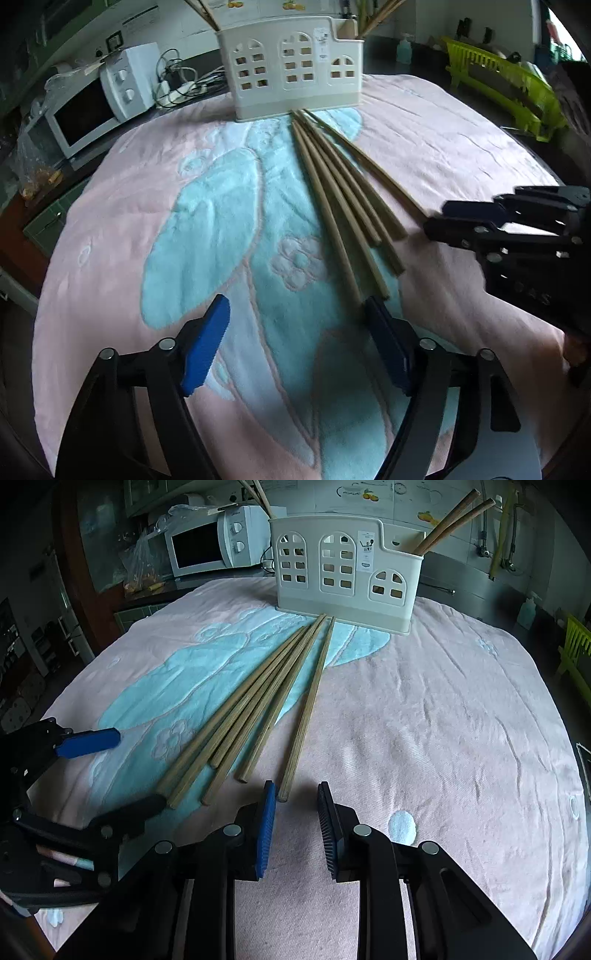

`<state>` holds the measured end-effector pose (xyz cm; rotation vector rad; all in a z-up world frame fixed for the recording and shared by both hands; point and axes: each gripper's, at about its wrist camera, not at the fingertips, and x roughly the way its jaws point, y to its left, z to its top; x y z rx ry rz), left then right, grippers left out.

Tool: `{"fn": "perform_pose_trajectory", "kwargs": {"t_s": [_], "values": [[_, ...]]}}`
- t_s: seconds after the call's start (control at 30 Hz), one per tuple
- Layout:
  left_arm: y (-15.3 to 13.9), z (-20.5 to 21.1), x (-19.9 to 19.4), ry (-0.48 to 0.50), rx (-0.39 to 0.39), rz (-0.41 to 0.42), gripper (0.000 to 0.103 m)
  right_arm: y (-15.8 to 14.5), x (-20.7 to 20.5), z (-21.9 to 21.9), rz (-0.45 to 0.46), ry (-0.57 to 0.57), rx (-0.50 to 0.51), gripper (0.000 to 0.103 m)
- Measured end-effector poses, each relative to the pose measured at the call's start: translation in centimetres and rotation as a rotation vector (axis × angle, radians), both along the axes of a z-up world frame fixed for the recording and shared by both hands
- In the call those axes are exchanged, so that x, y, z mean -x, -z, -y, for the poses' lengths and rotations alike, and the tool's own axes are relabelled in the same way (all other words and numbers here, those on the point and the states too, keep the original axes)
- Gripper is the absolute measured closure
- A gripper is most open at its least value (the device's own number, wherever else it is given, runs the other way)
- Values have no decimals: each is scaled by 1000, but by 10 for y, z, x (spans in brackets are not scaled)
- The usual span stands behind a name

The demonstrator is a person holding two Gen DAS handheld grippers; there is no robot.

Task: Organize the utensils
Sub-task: 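Return both open tools to the chopsticks on the blanket, then close the left tool on a chopstick while the right tool grasps another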

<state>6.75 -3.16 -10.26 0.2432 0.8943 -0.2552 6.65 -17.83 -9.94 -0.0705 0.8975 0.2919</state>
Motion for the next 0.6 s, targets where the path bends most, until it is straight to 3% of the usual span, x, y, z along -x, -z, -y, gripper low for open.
{"fn": "perform_pose_trajectory", "kwargs": {"t_s": [0.23,0.33,0.6], "values": [[-2,-13,-25,-71,13,-7,49,-1,-2,8,2,21,-5,81],[-1,-17,-36,-89,72,-30,56,-1,-4,12,0,33,-11,81],[2,-4,-48,-58,105,4,76,-3,-12,10,3,26,-30,81]]}}
